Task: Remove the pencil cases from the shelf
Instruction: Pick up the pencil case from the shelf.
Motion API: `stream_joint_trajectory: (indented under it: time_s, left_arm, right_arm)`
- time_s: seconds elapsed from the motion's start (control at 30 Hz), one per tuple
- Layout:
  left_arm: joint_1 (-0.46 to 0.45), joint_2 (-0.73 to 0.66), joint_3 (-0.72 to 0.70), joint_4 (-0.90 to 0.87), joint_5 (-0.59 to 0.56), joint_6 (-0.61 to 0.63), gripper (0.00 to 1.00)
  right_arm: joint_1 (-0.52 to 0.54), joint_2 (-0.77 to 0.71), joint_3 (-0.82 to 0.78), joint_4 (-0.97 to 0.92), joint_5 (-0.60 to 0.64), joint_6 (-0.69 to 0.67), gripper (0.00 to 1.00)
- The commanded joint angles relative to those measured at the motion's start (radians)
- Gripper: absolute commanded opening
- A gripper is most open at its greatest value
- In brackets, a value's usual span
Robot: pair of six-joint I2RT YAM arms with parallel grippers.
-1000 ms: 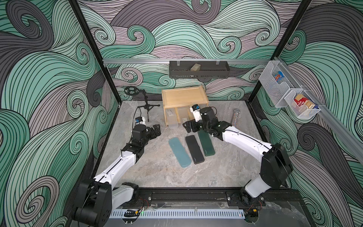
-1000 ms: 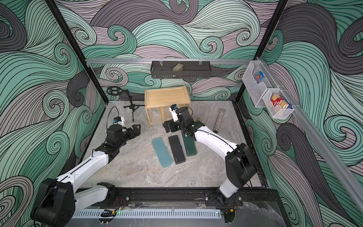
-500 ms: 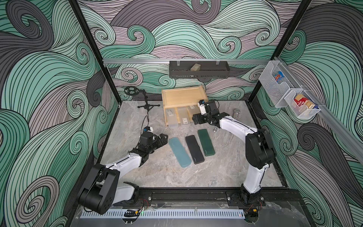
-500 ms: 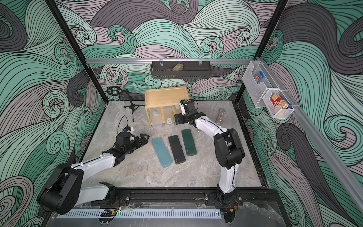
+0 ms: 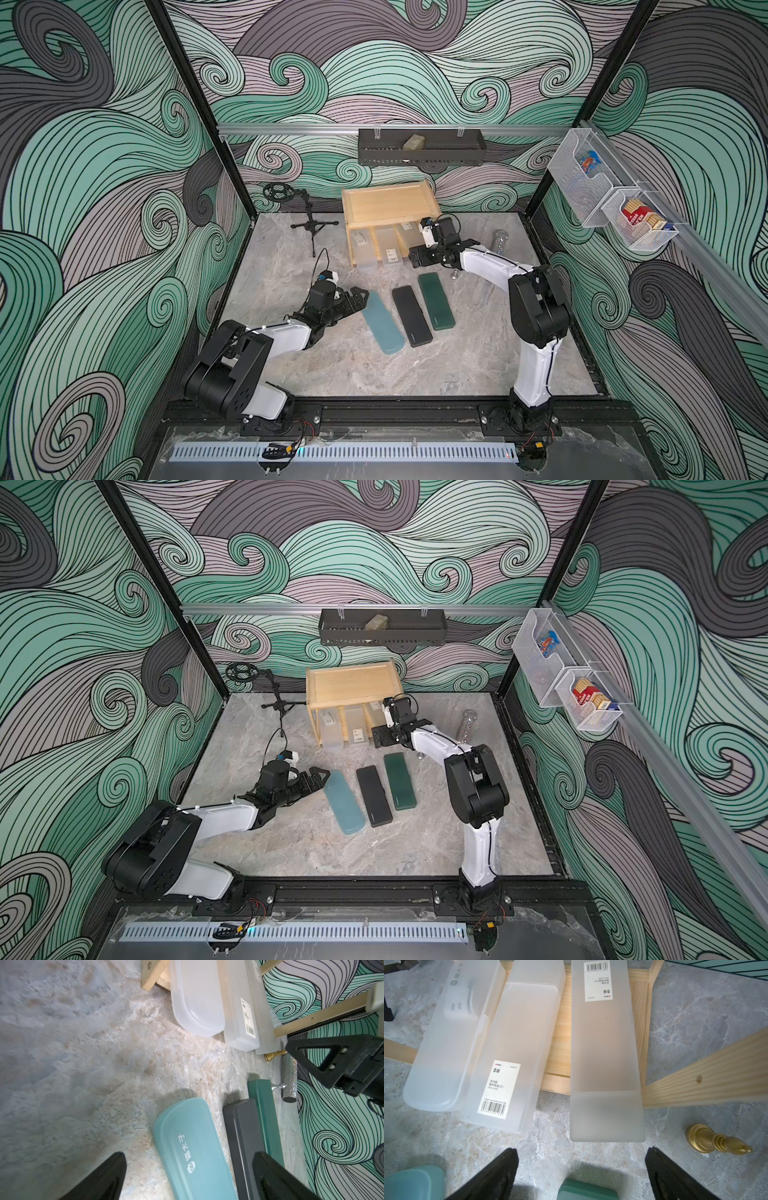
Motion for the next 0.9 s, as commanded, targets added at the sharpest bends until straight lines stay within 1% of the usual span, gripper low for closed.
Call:
stream_joint_trajectory:
  time_s: [0.0, 0.33, 0.87]
  left_arm:
    - [-0.017, 0.021, 0.046, 0.045, 0.017, -0.004, 0.99]
    - [-0.059, 0.081, 0.113, 0.059, 0.024, -0.011, 0.99]
    - [-0.087, 0.126, 0.142, 0.079, 0.018, -0.023, 0.99]
  right_arm:
    - [-0.008, -0.005, -0.012, 0.000, 0.002, -0.004, 1.00]
    - [-0.027, 0.010, -0.022, 0.008, 0.005, -0.006, 1.00]
    - [-0.036, 0.067, 0.002, 0.024, -0.028, -0.006, 1.00]
